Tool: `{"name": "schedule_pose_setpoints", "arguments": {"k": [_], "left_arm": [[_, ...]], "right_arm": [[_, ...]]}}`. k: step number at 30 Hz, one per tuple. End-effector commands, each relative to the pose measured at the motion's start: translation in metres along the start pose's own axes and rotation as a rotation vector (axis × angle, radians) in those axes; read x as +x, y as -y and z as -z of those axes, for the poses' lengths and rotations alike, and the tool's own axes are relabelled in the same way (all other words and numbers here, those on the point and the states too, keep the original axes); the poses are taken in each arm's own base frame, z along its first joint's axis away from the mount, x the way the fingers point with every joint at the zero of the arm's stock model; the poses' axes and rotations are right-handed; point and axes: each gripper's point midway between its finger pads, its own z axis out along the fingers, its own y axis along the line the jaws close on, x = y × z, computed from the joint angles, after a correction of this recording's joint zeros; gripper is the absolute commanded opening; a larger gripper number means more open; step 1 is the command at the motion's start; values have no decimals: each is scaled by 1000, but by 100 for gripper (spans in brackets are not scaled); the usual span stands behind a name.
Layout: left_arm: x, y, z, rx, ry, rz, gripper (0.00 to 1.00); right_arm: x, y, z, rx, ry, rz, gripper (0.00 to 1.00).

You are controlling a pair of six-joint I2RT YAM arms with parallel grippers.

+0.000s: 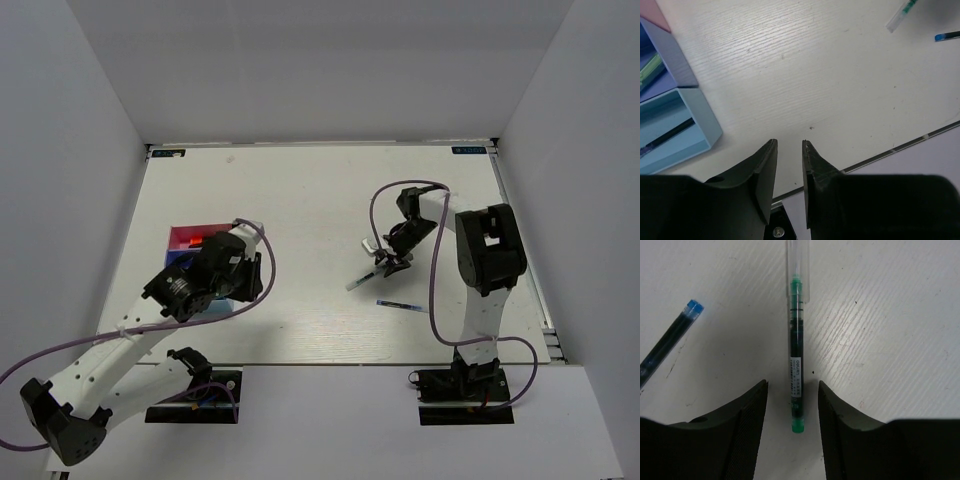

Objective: Sort the stationery into containers
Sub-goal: Pick up the pen from the center of the board.

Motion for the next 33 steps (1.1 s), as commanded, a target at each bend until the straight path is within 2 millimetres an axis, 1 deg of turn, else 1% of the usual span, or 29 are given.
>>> {"name": "schedule_pose_setpoints", "arguments": {"k": [1, 2, 3, 4, 6, 7, 9, 10, 11, 12, 14, 17, 21, 22, 23, 24, 25, 26, 27, 28, 29, 30, 33], "left_arm": [[9, -7, 6, -27, 4, 17, 38], [11, -8, 8, -26, 12, 27, 38], [12, -8, 8, -26, 12, 30, 38], [13, -9, 9, -25, 14, 34, 38], [14, -8, 13, -17, 22, 47, 38], [14, -8, 15, -15, 26, 53, 38], [14, -7, 20, -6, 34, 63, 38], [14, -7, 22, -2, 43, 66, 38], [12, -7, 24, -1, 49, 71, 38], [11, -7, 28, 4, 58, 73, 38], [11, -6, 30, 5, 58, 73, 38], [9, -6, 34, 7, 54, 65, 38], [8, -4, 39, 18, 56, 63, 38], [8, -5, 40, 19, 59, 64, 38], [9, -5, 40, 17, 58, 65, 38], [9, -5, 40, 18, 62, 64, 38], [9, -5, 40, 17, 58, 65, 38], [10, -5, 41, 20, 57, 65, 38], [10, -5, 42, 22, 60, 63, 38], [9, -5, 43, 23, 66, 66, 38], [9, -5, 43, 22, 64, 64, 38], [8, -5, 45, 24, 70, 67, 38], [6, -4, 47, 29, 77, 64, 38]], "right_arm": [[8, 14, 2, 10, -64, 64, 48], [12, 15, 1, 14, -83, 48, 48], [17, 9, -2, -3, -96, 36, 46], [20, 10, -3, -4, -120, 40, 46], [28, 5, -5, -24, -154, 34, 42], [29, 2, -6, -37, -163, 32, 37], [35, -8, -7, -70, -193, 17, 31], [35, -11, -9, -85, -197, 14, 26], [41, -16, -8, -107, -222, 14, 25], [38, -24, -8, -143, -221, 8, 25], [45, -33, -4, -193, -266, -3, 25], [51, -41, -5, -245, -314, -6, 25], [56, -43, -4, -243, -383, -75, 21], [59, -39, -6, -227, -394, -74, 19], [58, -41, -7, -224, -405, -94, 17], [58, -41, -7, -221, -417, -98, 13], [60, -38, -7, -197, -437, -125, 11], [60, -39, -6, -195, -451, -130, 10], [61, -39, -9, -192, -457, -130, 6], [61, -42, -10, -193, -470, -155, 3], [62, -38, -8, -169, -477, -151, 1], [60, -41, -11, -175, -479, -154, 0], [48, -38, -12, -133, -454, -208, 0]]}}
